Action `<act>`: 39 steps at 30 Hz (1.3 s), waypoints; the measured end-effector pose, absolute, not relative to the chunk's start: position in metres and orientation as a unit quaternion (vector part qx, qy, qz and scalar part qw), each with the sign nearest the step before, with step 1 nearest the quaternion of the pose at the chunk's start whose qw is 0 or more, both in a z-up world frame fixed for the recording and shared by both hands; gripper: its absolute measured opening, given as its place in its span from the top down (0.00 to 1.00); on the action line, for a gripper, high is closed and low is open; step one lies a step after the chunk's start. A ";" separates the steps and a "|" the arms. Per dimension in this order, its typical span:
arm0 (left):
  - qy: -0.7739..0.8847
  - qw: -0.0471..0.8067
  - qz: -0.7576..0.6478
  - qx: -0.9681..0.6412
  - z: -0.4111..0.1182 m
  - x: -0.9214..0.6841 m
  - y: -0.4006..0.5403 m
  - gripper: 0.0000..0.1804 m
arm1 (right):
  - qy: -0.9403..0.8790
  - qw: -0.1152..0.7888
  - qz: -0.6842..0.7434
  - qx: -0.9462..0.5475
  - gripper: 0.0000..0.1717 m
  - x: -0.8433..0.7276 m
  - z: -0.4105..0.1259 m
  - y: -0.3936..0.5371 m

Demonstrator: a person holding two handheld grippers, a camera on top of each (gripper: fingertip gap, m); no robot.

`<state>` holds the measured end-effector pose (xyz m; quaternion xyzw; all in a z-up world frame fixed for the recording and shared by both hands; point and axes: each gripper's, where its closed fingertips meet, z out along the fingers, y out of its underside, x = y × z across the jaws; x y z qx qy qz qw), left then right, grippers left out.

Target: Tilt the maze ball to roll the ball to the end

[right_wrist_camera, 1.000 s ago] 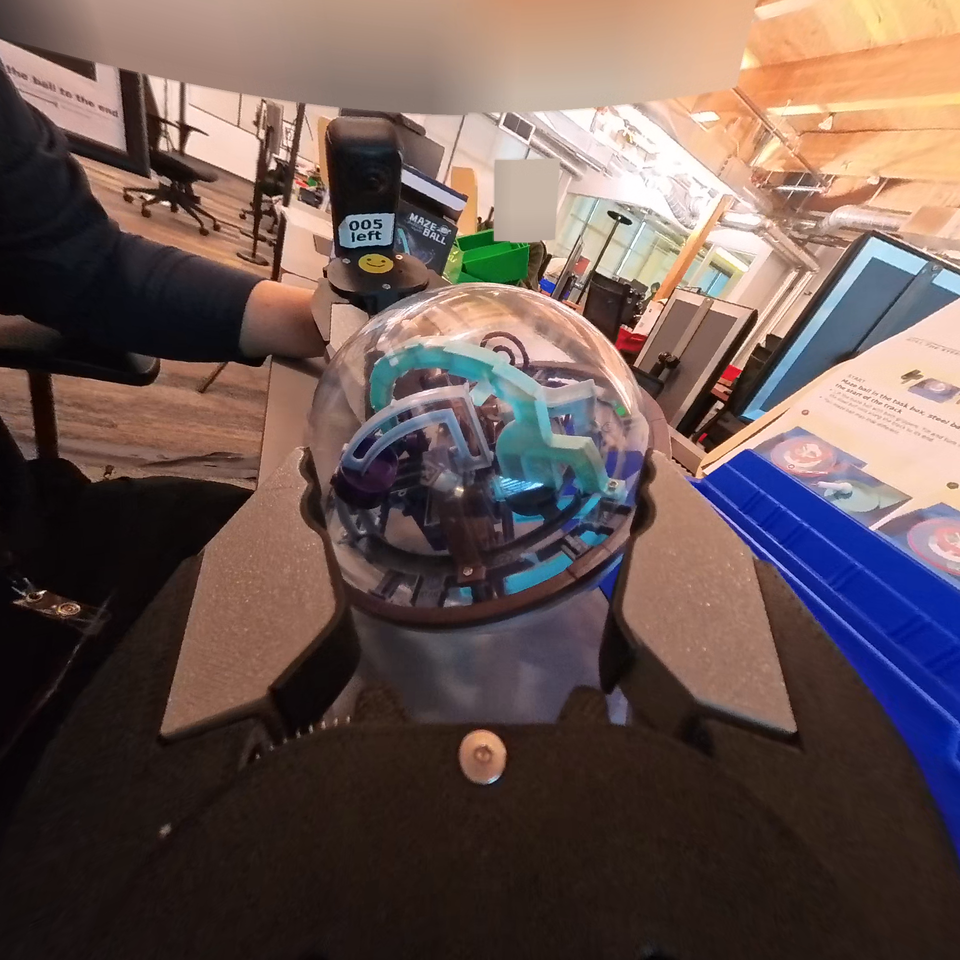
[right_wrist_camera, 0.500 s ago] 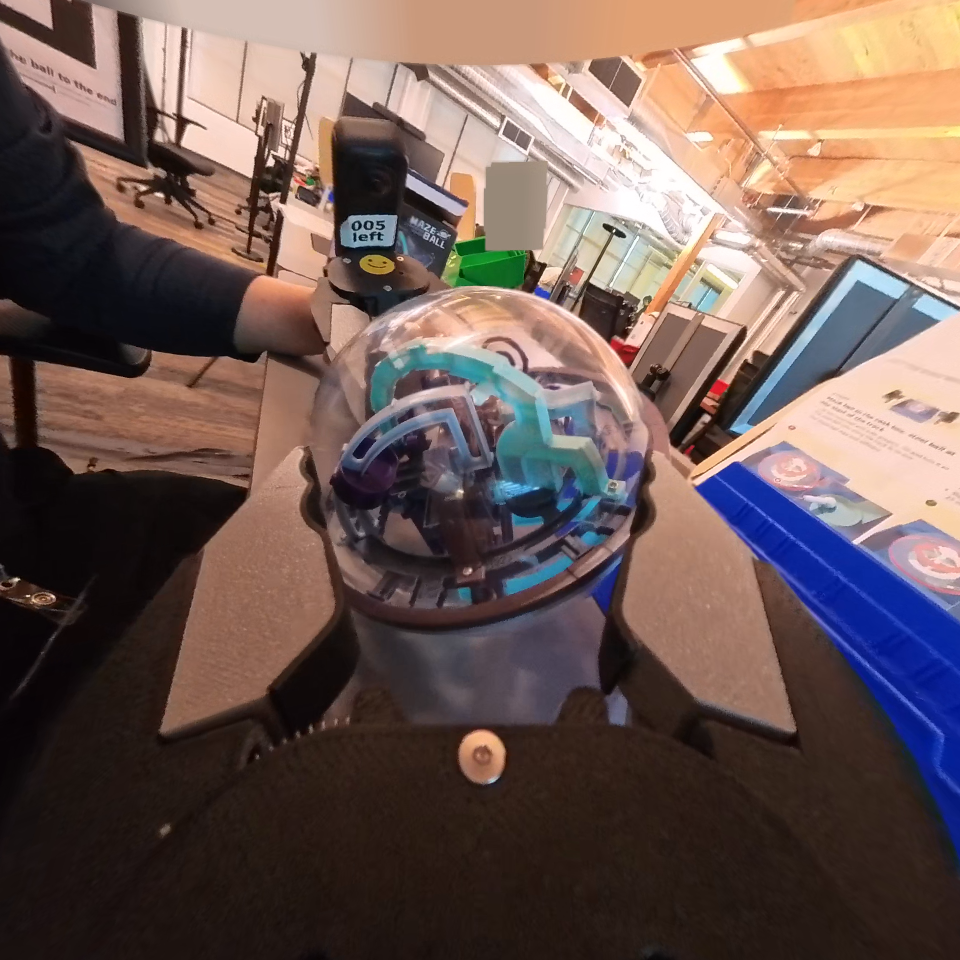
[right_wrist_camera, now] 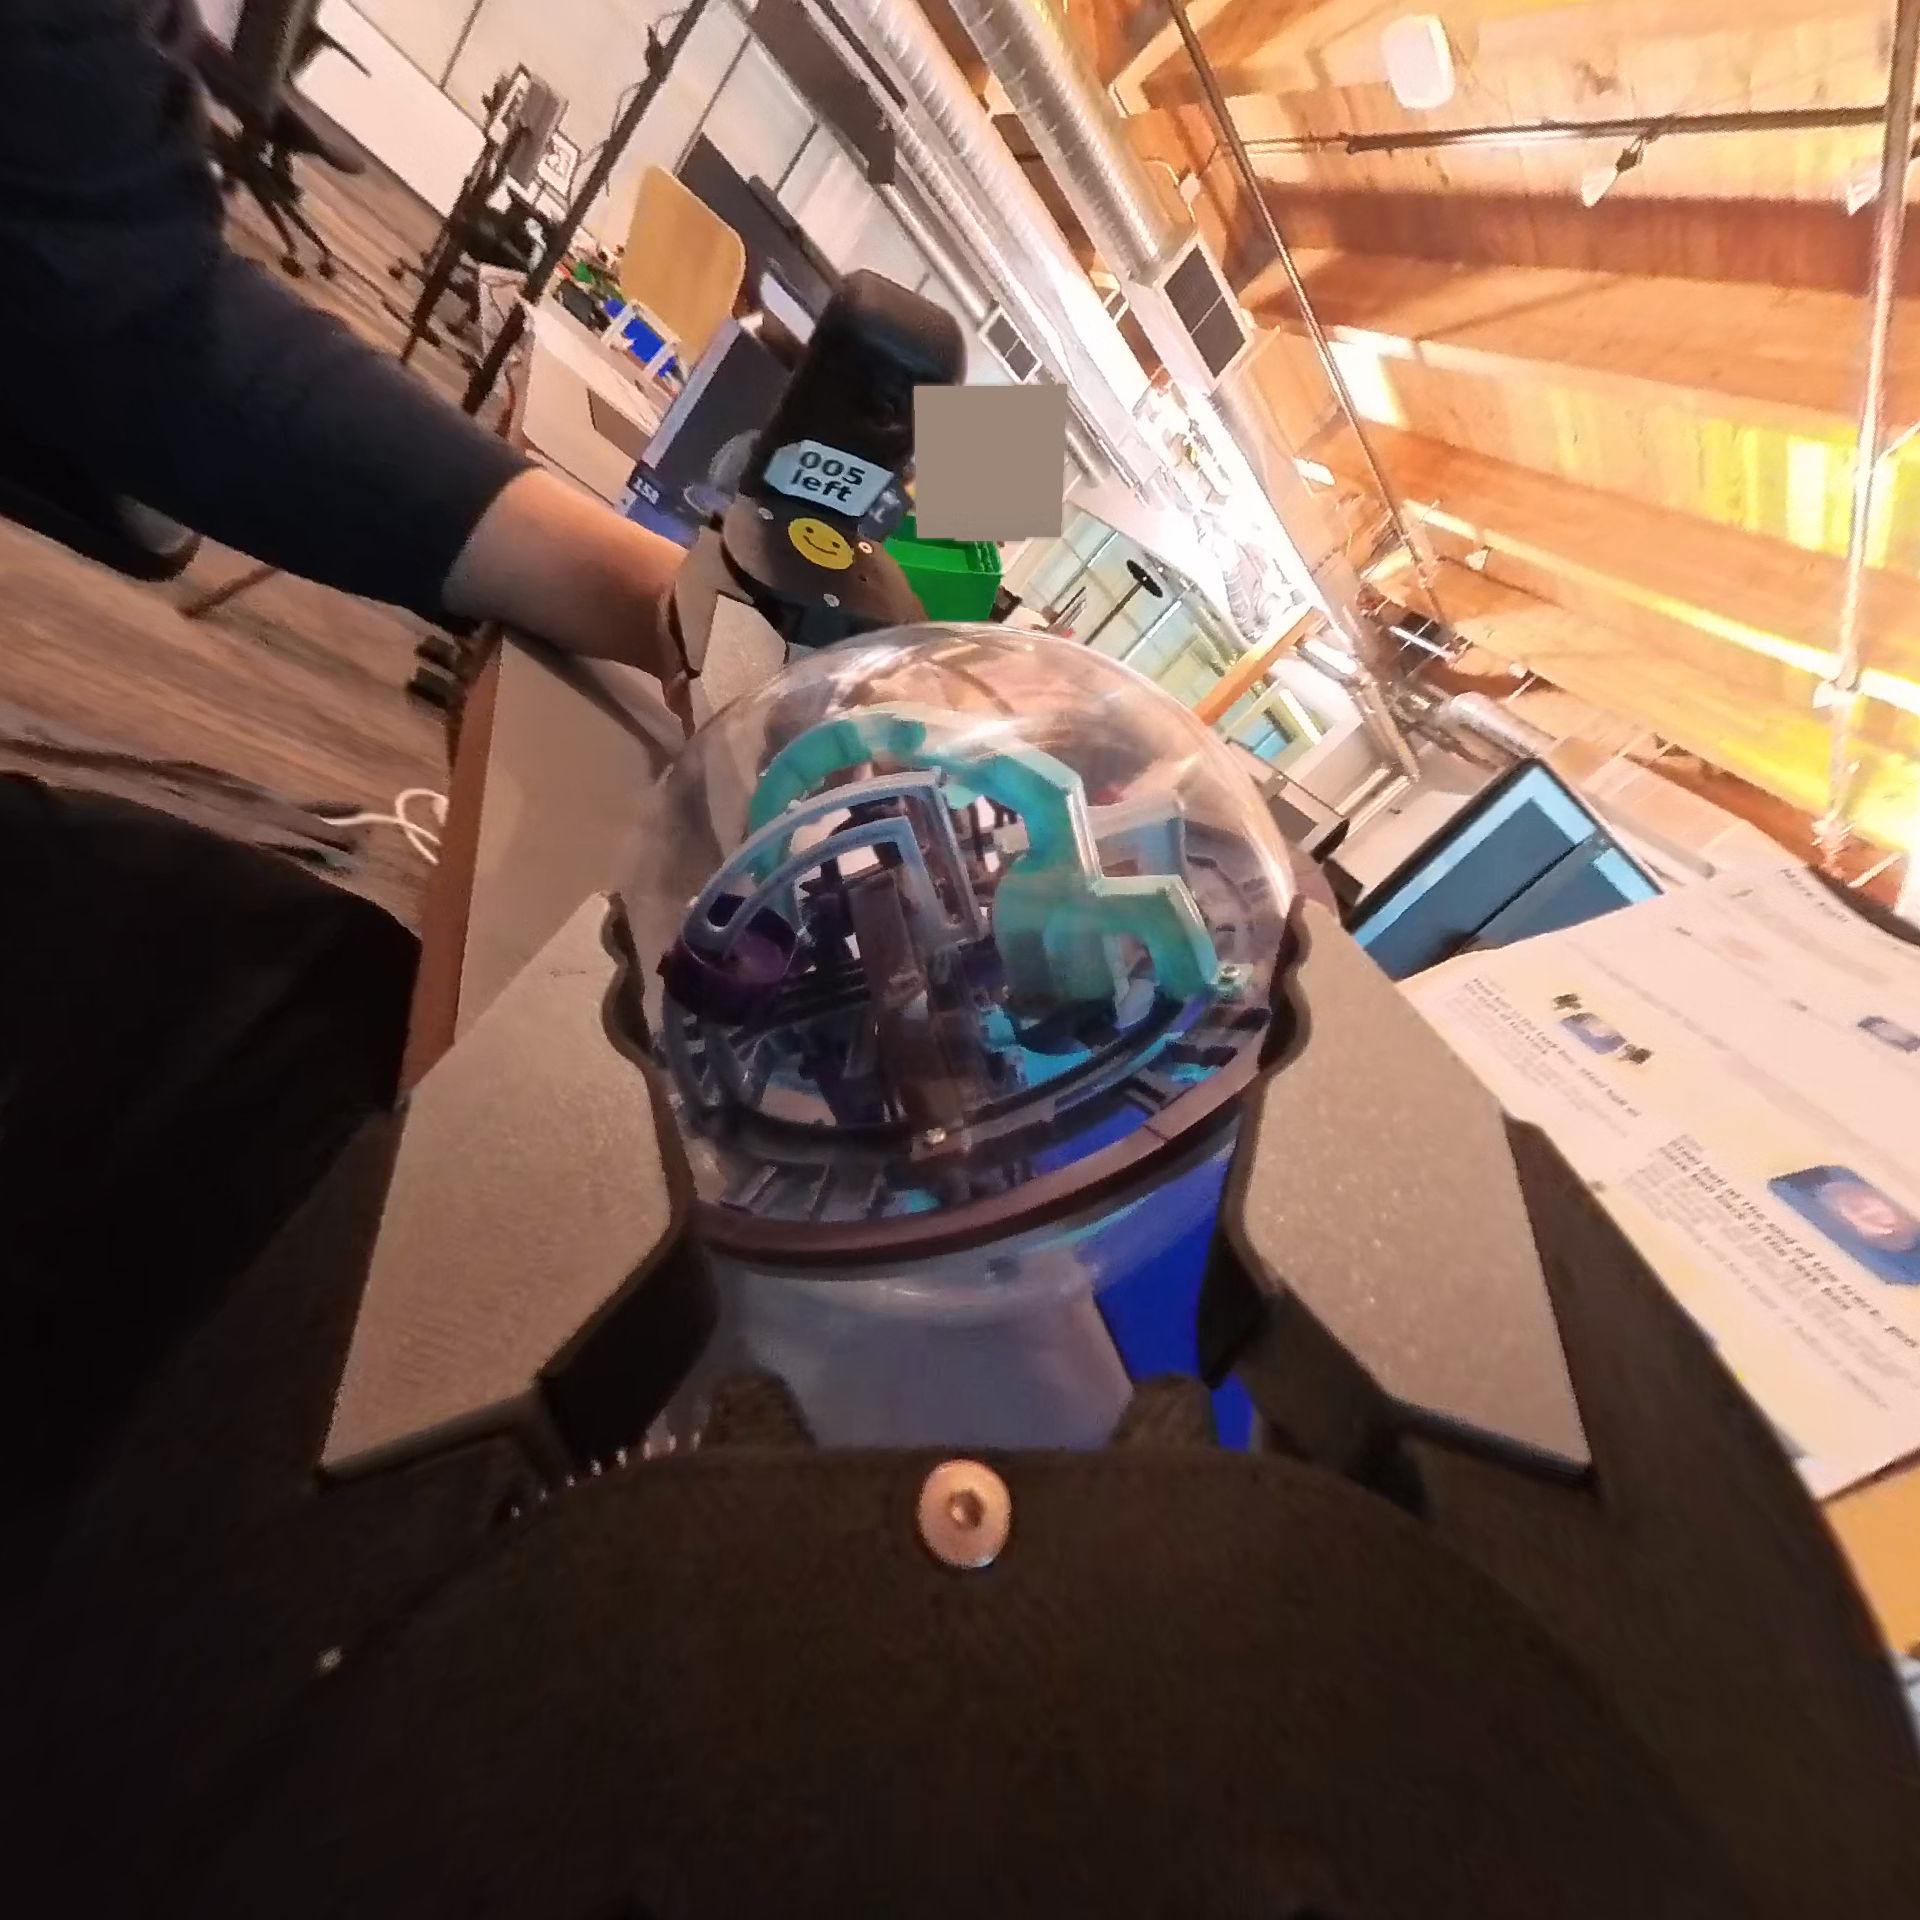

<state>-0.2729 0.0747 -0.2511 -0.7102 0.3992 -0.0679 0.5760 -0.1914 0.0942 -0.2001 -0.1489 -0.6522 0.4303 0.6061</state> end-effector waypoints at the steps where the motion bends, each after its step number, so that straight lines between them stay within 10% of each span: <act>1: 0.399 0.575 -0.068 -0.711 -0.251 -0.273 0.075 0.57 | -0.653 0.612 0.423 -0.144 0.32 -0.192 -0.201 0.094; 39: 0.389 0.572 -0.055 -0.720 -0.253 -0.276 0.080 0.57 | -0.639 0.604 0.446 -0.168 0.35 -0.192 -0.197 0.100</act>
